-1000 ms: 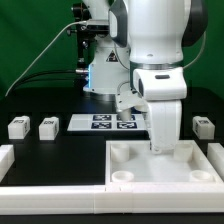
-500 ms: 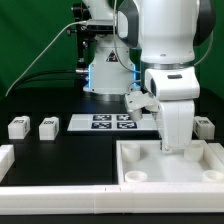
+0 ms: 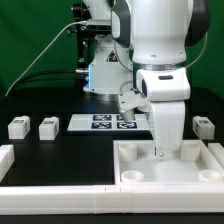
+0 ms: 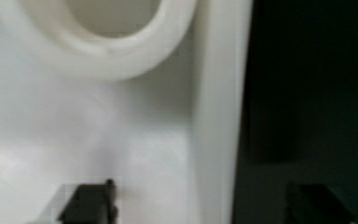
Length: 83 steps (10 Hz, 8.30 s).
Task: Assemble one leg
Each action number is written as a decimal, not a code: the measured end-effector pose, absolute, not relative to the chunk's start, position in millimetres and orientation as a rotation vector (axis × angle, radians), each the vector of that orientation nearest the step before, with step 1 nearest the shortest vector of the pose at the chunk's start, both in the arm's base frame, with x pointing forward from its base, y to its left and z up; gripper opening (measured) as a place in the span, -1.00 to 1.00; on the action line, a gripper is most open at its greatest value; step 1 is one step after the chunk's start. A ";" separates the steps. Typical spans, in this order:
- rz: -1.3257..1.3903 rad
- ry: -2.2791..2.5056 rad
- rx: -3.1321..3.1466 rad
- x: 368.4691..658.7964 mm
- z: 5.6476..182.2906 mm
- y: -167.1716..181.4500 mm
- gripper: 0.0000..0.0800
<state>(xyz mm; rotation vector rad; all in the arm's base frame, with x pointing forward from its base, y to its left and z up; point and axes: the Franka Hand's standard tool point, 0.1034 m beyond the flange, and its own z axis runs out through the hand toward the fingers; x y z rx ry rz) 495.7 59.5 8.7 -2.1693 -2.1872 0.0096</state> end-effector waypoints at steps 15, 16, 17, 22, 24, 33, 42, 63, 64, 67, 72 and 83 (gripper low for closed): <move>-0.052 -2.023 -2.403 499.2 58.8 71.4 0.62; -0.052 -1.995 -2.427 499.1 58.7 71.7 0.62; -0.052 -1.997 -2.425 499.1 58.5 71.0 0.62; -0.077 -1.096 -2.897 483.7 53.7 85.5 0.62; -0.063 -0.608 -3.015 481.2 54.0 100.2 0.62; -0.023 -0.258 -3.038 467.3 48.3 149.6 0.62; 0.459 -0.085 -3.055 439.3 37.2 171.8 0.62; 1.377 -0.095 -2.861 405.9 8.2 174.1 0.62; 1.399 -0.095 -2.852 404.3 4.8 174.0 0.62; 1.397 -0.105 -2.856 401.9 4.1 176.8 0.62; 1.397 -0.105 -2.855 402.1 4.2 176.6 -0.27; 1.275 -0.176 -2.892 421.5 61.1 169.8 -0.27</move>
Offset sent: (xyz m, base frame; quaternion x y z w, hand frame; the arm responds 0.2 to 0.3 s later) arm -0.0022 -0.0005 0.0114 -0.0054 -0.0113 -0.0030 0.9999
